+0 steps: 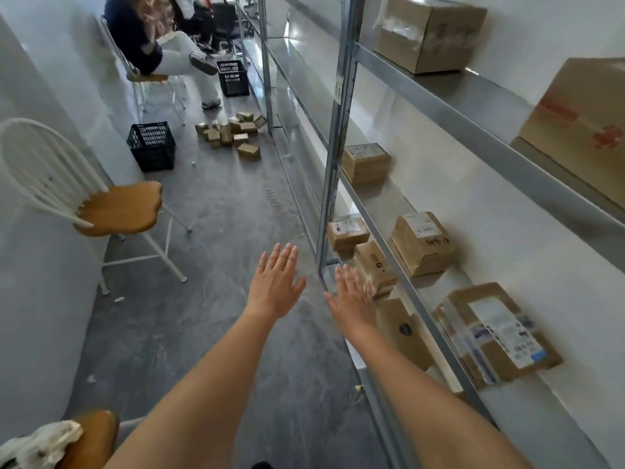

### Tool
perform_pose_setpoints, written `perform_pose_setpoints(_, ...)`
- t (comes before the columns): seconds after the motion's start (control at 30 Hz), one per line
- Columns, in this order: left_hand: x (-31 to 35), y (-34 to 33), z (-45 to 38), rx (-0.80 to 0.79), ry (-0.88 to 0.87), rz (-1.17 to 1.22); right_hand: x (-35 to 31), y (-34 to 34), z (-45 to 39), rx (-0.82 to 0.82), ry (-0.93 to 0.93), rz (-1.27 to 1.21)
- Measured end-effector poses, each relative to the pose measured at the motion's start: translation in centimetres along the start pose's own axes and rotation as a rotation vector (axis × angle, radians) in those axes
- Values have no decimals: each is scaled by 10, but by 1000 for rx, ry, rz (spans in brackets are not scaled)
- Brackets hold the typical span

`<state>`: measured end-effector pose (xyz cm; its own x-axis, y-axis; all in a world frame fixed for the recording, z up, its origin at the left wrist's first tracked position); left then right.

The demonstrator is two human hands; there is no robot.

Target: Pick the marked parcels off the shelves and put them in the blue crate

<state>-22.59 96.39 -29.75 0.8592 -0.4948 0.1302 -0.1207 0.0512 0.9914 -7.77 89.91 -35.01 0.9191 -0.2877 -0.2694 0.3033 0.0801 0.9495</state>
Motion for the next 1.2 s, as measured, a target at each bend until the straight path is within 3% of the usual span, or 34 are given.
perform_pose_setpoints(0.23, -80, -23, -119, -107, -70, -16, -30, -22, -123, -62, -57, -23)
perform_pose_setpoints(0.5, -147, -49, -256, -212, -229, -29, -7, -39, -215, -75, -379, -118)
perform_pose_setpoints(0.7, -122, -82, -351, -309, -430, -47, 20, -62, -280, -70, -555, -218)
perform_pose_setpoints(0.9, -107, -125, -422, -411, -510, 3, 38, -95, -332, -72, -706, -385)
perform_pose_setpoints(1.2, -134, -205, -488, -654, -670, -15, 37, -142, -373, -29, -956, -533)
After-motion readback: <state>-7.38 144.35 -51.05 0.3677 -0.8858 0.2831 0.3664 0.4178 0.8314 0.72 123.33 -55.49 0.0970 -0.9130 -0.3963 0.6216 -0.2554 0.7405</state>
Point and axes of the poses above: each hand's wrist, its own z-axis away from the middle knuckle, its own y-axis out of the back of the hand, x = y × z, the point moved 7 cm from there along -z, towards the middle knuckle, and after that the axes turned 3 degrees about -z, right-handed, at the moved point
